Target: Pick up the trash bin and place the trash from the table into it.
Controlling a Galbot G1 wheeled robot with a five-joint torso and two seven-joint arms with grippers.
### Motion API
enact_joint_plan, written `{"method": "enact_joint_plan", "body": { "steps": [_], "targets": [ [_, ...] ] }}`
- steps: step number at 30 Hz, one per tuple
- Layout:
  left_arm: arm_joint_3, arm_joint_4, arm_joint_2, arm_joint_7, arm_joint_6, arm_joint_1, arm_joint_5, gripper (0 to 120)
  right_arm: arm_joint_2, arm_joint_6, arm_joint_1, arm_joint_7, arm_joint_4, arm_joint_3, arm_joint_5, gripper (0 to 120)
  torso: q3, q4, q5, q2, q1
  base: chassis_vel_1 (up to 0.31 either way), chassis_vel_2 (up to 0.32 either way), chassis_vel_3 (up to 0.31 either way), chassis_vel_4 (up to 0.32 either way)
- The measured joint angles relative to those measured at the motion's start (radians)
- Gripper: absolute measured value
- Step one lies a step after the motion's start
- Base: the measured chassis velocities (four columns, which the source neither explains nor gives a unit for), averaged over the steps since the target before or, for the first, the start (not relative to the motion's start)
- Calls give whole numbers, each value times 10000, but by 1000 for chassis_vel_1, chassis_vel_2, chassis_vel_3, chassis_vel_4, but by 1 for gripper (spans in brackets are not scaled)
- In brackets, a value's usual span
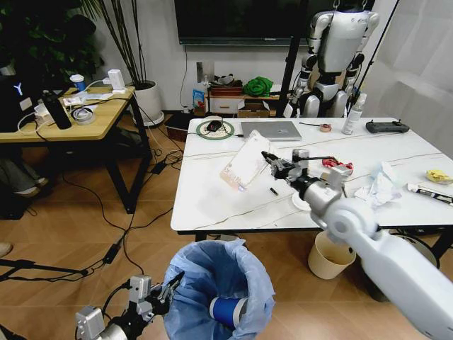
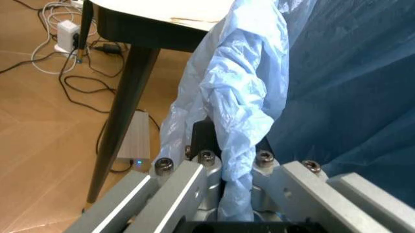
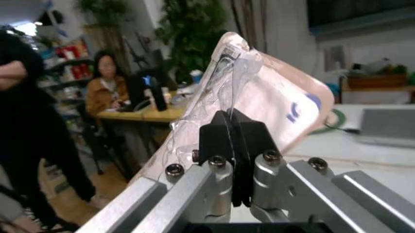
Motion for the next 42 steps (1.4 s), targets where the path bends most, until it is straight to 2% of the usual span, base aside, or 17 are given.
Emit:
{"method": "enact_joint_plan", "body": {
  "steps": [5, 8, 16, 22, 27, 42],
  "targets": [
    [6, -8, -6, -29, 29, 29, -9, 0, -402, 304, -234, -548, 980, -11, 211, 0, 0, 2, -1, 0, 0, 0, 0, 0, 0],
    [-6, -106, -49, -96, 68, 65, -54, 0, -712, 644, -362, -1298, 1502, -517, 47, 0, 0, 2, -1, 0, 0, 0, 0, 0, 0],
    [-42, -238, -158, -151, 95, 192, -116, 0, -835, 1487, -607, -2610, 1386, -1888, -1136, 0, 0, 3, 0, 0, 0, 0, 0, 0, 0],
    [-158, -379, -210, -221, 99, 196, -258, 0, -1041, 1836, -827, -3398, 1447, -2325, -1723, 0, 0, 3, -2, 0, 0, 0, 0, 0, 0],
    [-194, -424, -239, -224, 103, 230, -284, 0, -1153, 1930, -1053, -3764, 1452, -2307, -1942, 0, 0, 2, -2, 0, 0, 0, 0, 0, 0],
    [-708, -794, -51, -427, 194, 866, -434, 0, -1563, 2719, -2809, -5528, 1080, -591, -3449, 0, 1, 1, -2, 0, 1, 0, 0, 0, 0]
  ]
}}
